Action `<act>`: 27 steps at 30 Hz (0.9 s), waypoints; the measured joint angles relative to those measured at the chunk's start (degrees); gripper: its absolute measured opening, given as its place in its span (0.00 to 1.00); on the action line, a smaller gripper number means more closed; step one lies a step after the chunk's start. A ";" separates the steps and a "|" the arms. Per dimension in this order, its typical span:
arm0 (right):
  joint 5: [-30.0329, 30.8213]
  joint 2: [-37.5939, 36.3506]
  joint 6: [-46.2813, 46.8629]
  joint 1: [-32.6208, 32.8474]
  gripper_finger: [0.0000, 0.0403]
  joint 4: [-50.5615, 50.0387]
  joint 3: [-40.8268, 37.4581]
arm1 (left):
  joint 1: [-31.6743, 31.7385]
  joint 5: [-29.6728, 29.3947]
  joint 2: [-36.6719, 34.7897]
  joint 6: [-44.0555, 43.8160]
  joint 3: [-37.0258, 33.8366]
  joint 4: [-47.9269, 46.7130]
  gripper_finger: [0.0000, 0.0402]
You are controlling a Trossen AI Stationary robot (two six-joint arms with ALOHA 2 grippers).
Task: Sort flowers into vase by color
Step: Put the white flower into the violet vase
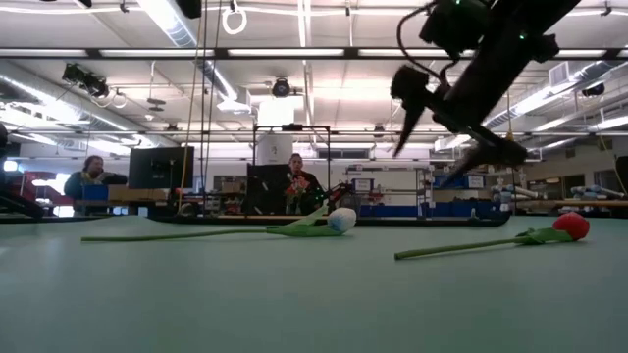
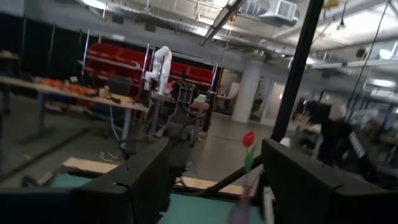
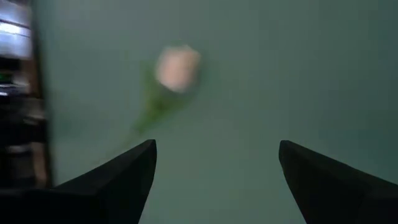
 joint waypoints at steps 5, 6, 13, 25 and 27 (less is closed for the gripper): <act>-7.42 0.72 7.14 0.97 0.86 -8.89 0.00 | -0.01 0.00 -0.01 -4.32 0.00 0.06 0.64; -7.97 0.63 8.80 1.45 0.86 -10.11 0.00 | -0.01 0.00 0.00 -4.35 0.00 0.36 0.64; -9.64 0.37 18.09 5.21 0.86 -11.76 0.00 | -0.01 0.00 0.00 -4.41 0.00 1.17 0.64; -1.32 2.36 16.93 4.54 0.86 -0.51 0.02 | 1.10 -5.31 0.17 -10.01 -0.01 -0.74 0.64; -0.59 2.34 15.50 4.54 0.86 -0.09 0.02 | 1.42 -5.46 0.39 -11.09 -0.07 -2.79 0.64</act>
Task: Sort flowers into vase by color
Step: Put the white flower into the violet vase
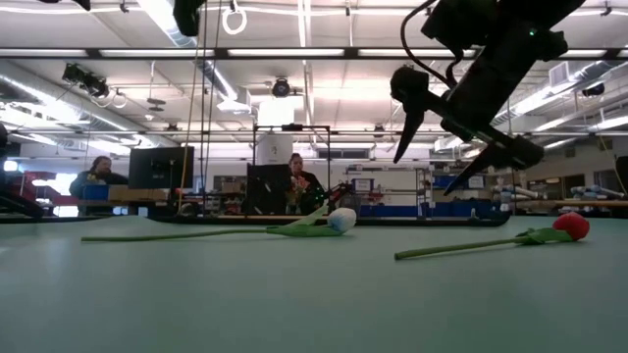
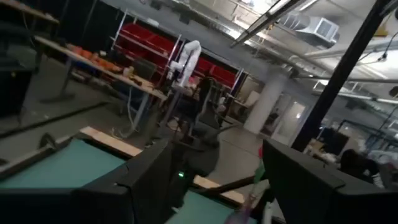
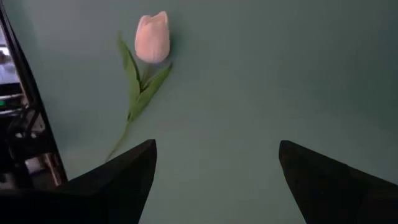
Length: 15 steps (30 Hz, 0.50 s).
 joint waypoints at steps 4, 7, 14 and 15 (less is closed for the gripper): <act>-0.21 0.10 -3.22 0.00 0.86 0.64 0.00 | 0.09 0.00 0.82 -1.49 0.02 -2.44 0.64; -0.18 0.10 -4.63 0.18 0.86 0.28 0.00 | -0.15 -0.07 0.85 -1.52 0.00 -6.18 0.64; 1.26 0.10 -5.63 3.22 0.86 -0.27 0.00 | -1.77 -5.31 10.66 -0.54 0.02 -24.26 0.64; 1.17 0.10 -5.68 3.51 0.86 -0.42 0.00 | -1.77 -6.08 13.74 0.28 -0.02 -25.49 0.64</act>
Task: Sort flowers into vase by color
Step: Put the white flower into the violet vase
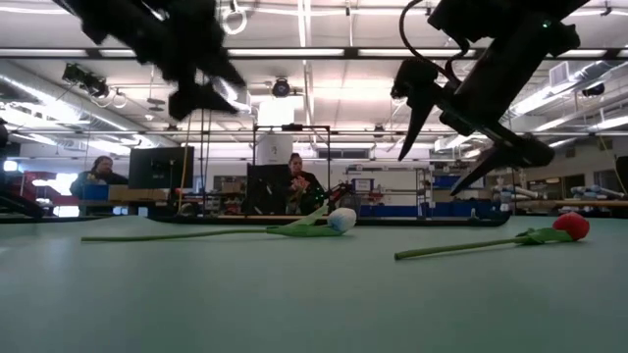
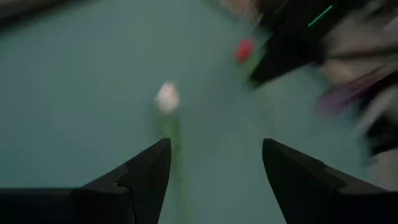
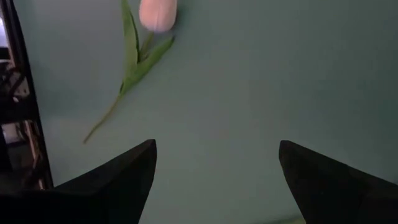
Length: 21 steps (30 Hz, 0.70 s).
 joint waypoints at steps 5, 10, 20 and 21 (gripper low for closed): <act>-2.64 -0.01 -2.02 0.16 0.86 -0.53 0.00 | -0.39 -0.42 14.41 1.41 0.17 3.49 0.64; -2.86 -0.81 -3.01 0.78 0.86 -0.55 0.00 | -0.77 -0.27 25.54 1.15 0.08 5.25 0.64; -0.91 -2.65 -2.97 4.07 0.86 -1.25 0.00 | -3.37 0.19 36.67 2.26 0.08 16.03 0.64; -0.87 -2.71 -2.97 4.31 0.86 -1.23 0.00 | -3.71 0.19 37.14 2.36 0.10 17.03 0.64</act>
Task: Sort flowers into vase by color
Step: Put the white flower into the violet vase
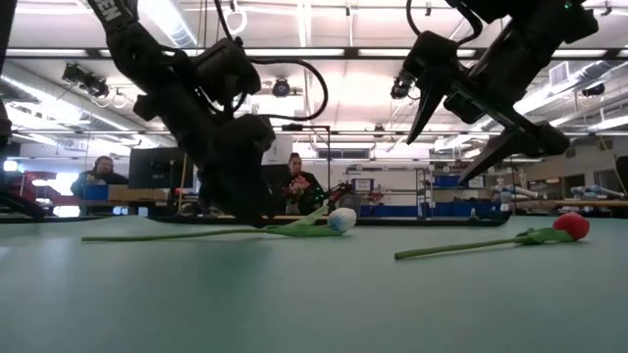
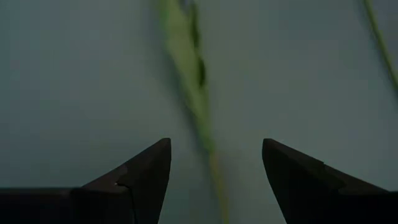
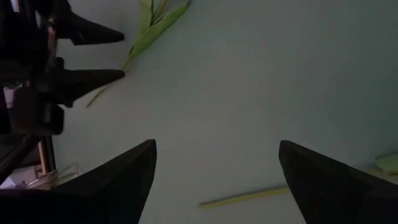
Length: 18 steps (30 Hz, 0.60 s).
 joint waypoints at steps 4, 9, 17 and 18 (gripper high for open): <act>0.05 0.00 0.00 0.82 0.86 -0.27 0.00 | -0.86 -2.11 1.92 0.56 0.03 0.37 0.63; 0.07 0.00 -0.06 1.29 0.86 -1.73 0.00 | -2.07 -6.55 4.22 8.31 0.17 1.89 0.49; 0.98 0.00 -1.09 1.27 0.86 -2.17 -0.01 | -3.30 -9.17 4.90 14.02 0.19 2.51 0.11; 1.40 0.00 -1.10 1.27 0.86 -1.90 -0.01 | -3.28 -8.98 4.59 13.26 0.17 2.37 0.07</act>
